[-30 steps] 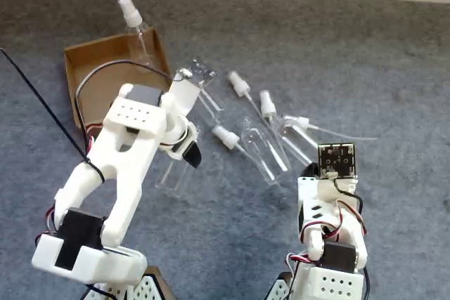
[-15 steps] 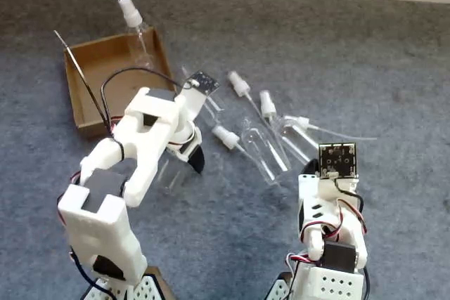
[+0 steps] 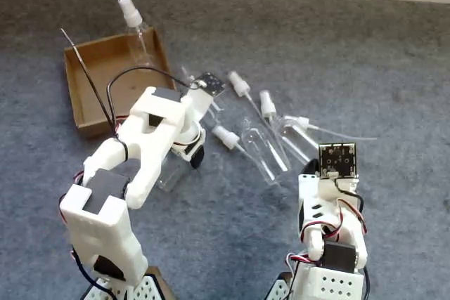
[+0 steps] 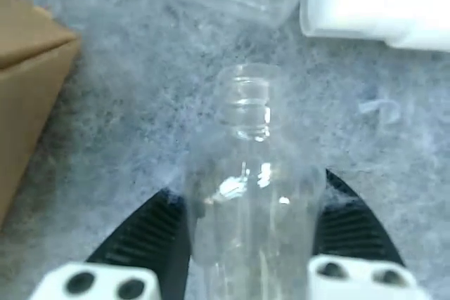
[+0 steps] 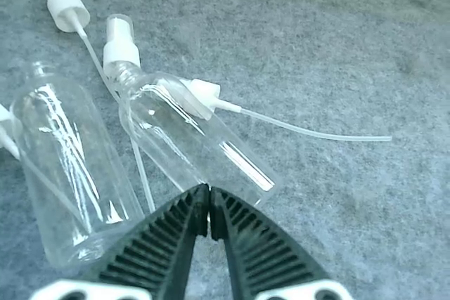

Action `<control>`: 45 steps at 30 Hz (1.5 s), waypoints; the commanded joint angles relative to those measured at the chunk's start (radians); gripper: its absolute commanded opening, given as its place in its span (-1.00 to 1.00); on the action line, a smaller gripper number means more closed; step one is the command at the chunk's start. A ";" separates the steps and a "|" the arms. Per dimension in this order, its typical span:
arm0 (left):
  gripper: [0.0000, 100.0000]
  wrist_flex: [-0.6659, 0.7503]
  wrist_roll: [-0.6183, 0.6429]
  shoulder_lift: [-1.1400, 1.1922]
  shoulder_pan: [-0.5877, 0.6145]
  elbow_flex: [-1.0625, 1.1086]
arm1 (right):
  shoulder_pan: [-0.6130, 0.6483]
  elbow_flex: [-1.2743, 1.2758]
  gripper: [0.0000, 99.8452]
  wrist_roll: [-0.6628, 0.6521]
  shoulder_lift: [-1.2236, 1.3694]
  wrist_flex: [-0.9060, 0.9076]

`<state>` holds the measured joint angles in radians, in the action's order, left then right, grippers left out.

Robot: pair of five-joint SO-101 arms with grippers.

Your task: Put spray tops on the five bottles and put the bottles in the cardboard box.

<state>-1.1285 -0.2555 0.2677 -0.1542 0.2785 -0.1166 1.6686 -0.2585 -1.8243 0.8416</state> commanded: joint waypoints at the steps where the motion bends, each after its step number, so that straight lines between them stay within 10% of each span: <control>1: -0.81 -0.052 -0.002 -0.166 -0.022 -0.031 | -0.015 0.058 -0.98 -0.003 -0.016 0.005; 13: -0.81 -0.293 -0.002 -0.593 -0.022 -0.022 | 0.067 -0.429 -0.97 -0.060 0.027 0.291; 26: -0.81 -0.327 -0.002 -0.964 -0.022 0.206 | 0.097 -0.878 -0.97 -0.127 0.748 0.294; 38: -0.81 -0.064 0.011 -1.280 -0.021 0.559 | 0.283 -1.208 -0.95 -0.123 1.328 0.295; 45: -0.80 0.161 0.328 -1.426 -0.022 0.773 | 0.311 -1.454 -0.75 -0.123 1.669 0.294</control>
<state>-1.0917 -0.0775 -1.0671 -0.1603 0.9766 0.1795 0.3966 -0.3751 -0.2915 1.1285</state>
